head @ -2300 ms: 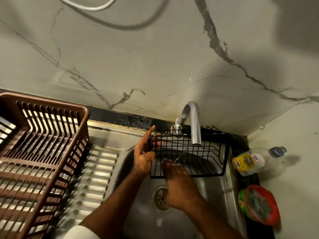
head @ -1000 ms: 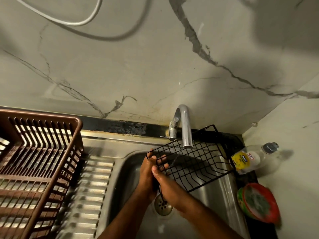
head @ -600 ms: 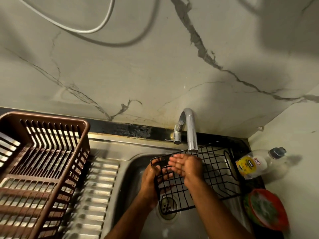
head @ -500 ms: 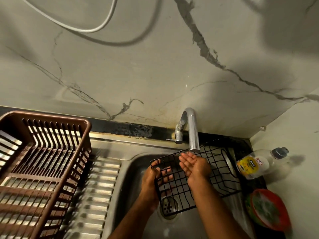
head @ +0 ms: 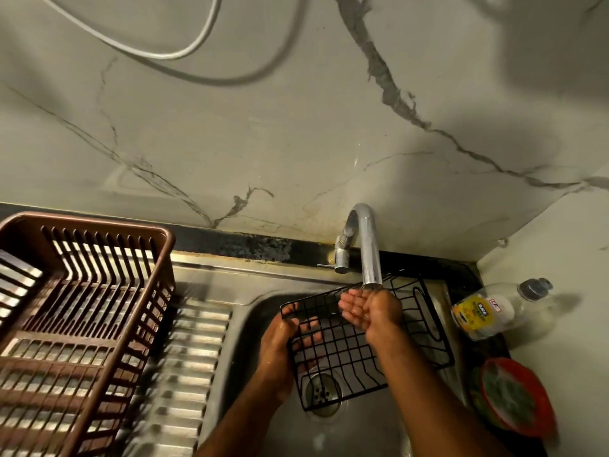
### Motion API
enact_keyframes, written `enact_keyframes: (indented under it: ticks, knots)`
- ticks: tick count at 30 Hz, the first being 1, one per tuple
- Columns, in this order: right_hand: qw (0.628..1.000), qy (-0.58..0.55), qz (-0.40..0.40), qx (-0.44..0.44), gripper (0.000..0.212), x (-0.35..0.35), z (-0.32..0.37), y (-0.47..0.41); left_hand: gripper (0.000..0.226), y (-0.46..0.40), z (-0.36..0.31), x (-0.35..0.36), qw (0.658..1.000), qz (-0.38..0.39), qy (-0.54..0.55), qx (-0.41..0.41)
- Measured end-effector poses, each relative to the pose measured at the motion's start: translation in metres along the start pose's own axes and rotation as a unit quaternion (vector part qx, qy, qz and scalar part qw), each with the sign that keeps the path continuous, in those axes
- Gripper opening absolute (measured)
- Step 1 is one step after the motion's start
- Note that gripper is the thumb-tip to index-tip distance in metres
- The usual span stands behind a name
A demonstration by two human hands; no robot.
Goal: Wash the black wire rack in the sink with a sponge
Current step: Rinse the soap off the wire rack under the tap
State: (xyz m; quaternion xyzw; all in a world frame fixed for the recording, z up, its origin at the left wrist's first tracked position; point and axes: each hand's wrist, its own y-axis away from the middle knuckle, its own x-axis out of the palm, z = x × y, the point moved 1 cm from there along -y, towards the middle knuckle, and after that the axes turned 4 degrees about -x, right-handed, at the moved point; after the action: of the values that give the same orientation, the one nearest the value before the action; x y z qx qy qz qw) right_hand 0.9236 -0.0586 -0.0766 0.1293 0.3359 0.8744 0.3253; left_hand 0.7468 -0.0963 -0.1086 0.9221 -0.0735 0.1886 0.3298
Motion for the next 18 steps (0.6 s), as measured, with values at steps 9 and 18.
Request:
enact_keyframes:
  ticks: [9,18]
  knots:
    - [0.914,0.277,0.275,0.108,0.040,-0.005,-0.047,0.033,0.031,-0.006,-0.015,-0.007,0.996,-0.006,-0.081,0.037]
    - [0.989,0.060,0.127,0.053,0.044,-0.011,-0.010,-0.007,0.040,-0.005,-0.017,-0.017,0.998,-0.027,-0.047,0.045]
